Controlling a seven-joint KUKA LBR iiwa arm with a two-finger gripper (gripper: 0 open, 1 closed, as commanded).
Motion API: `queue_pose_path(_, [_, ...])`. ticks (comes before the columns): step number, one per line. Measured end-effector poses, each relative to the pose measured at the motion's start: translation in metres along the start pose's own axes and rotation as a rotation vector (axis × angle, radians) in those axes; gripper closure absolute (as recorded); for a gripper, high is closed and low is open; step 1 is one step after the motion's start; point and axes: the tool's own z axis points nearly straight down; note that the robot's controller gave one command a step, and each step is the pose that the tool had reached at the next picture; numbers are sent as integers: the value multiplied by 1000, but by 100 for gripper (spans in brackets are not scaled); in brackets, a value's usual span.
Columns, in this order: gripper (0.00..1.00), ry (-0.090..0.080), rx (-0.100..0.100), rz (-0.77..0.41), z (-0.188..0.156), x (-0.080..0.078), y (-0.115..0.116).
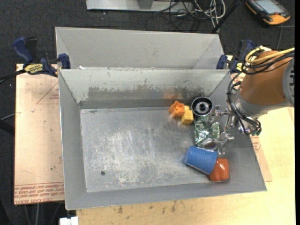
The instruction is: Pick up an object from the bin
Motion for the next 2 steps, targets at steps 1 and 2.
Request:
queue_pose_path(1, [100,-3,1,-20,3,0,3])
queue_pose_path(2, [100,-3,2,-20,3,0,3])
